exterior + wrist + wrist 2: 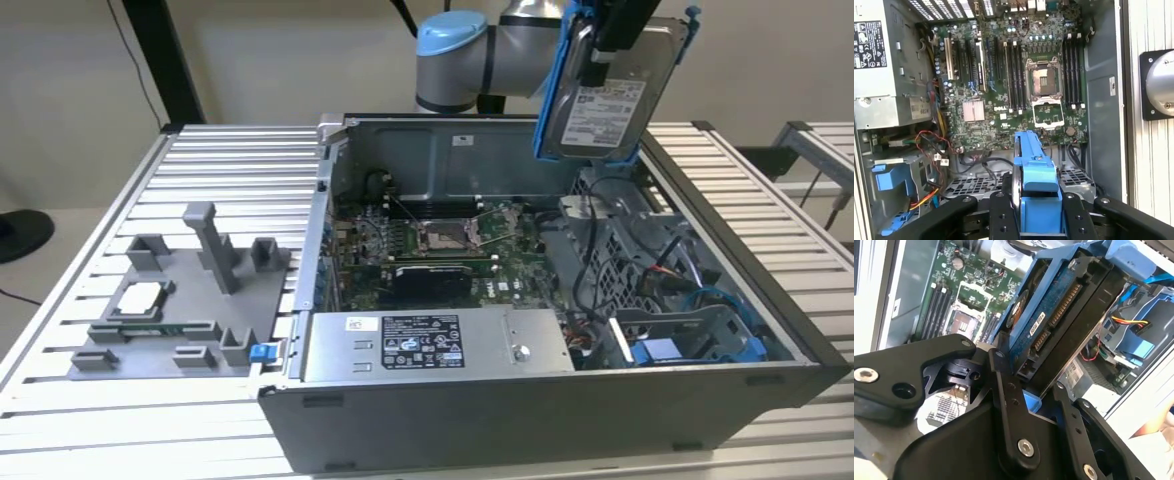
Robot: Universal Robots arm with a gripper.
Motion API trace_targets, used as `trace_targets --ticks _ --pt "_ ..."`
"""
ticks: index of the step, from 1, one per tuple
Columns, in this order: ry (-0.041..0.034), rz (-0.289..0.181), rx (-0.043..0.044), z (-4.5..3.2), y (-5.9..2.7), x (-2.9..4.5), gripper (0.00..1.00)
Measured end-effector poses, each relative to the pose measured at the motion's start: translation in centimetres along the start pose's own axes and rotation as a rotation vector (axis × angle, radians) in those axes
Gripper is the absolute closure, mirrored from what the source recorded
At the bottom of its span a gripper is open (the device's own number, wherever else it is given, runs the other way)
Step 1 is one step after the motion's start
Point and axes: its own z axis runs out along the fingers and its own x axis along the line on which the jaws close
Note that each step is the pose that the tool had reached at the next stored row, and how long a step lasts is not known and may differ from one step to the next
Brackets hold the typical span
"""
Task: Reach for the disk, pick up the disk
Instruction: 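Pick up the disk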
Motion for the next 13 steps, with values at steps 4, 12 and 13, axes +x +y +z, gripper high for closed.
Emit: trace_targets --ticks 4,12,13 --pt "0.0002 0.0 -0.0033 0.04 -0.57 0.77 1.0" --pt "-0.0025 0.0 -0.0103 -0.04 -1.48 1.99 1.0" --pt "-0.0026 0.0 -0.0122 -0.1 -1.57 2.06 1.0"
